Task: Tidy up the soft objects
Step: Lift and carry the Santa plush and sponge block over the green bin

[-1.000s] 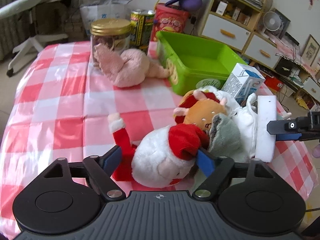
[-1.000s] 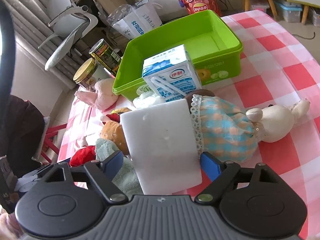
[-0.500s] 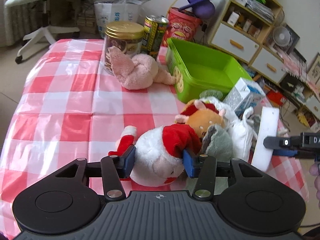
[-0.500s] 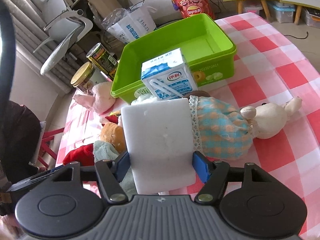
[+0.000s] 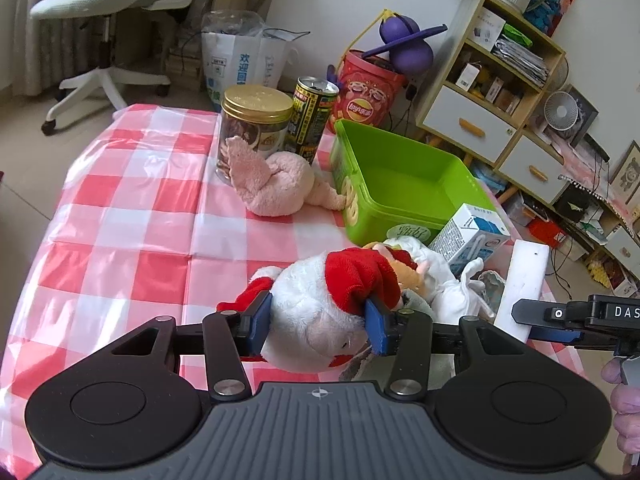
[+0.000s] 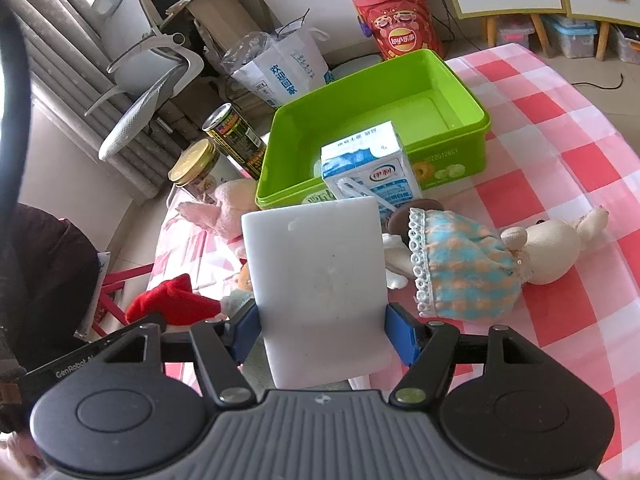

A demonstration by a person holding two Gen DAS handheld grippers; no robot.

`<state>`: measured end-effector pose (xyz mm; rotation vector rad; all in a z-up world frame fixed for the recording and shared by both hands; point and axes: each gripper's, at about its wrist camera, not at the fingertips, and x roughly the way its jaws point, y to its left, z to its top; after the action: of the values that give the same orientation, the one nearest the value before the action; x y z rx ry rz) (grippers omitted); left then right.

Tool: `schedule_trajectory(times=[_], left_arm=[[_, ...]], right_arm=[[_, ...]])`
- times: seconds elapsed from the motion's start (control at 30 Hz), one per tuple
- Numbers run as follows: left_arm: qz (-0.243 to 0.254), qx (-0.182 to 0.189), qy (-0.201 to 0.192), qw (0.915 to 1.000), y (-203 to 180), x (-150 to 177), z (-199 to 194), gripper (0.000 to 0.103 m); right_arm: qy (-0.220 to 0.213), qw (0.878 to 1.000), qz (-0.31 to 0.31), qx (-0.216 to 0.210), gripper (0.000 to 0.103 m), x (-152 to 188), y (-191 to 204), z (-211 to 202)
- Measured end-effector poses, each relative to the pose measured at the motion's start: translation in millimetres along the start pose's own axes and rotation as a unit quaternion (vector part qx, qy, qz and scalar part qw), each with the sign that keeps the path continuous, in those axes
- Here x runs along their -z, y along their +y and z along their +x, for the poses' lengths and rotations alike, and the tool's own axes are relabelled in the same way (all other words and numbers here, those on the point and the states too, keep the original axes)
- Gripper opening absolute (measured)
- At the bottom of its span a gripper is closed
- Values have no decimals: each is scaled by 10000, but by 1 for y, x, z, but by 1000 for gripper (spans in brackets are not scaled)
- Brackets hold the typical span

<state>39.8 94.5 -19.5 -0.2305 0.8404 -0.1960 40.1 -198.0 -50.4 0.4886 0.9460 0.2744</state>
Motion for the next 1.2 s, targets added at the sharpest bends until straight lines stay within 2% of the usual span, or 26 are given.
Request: schedule_trajectory(times=[0.4, 0.6, 0.73, 0.9, 1.03, 1.13, 1.2], left_arm=[[-60, -2, -198, 9998, -14, -7, -3, 48], [-53, 112, -387, 9992, -28, -33, -3, 48], [63, 153, -461, 9988, -42, -60, 8, 48], [135, 319, -521, 9980, -60, -87, 43, 48], [230, 408, -434, 9980, -73, -97, 84, 48], [330, 343, -311, 9984, -79, -100, 115, 48], [422, 412, -384, 9975, -80, -101, 127, 48]], right_arm=[[-434, 9982, 274, -310, 42, -16, -10, -33], [-883, 9940, 544, -361, 41, -53, -23, -58], [-1125, 9902, 737, -370, 41, -85, -37, -61], [-1351, 9868, 837, -312, 41, -118, -54, -37], [-1196, 9898, 749, -210, 41, -139, -64, -1], [-1064, 9925, 582, -117, 41, -148, -68, 23], [-1018, 9932, 561, -111, 42, -149, -75, 36]])
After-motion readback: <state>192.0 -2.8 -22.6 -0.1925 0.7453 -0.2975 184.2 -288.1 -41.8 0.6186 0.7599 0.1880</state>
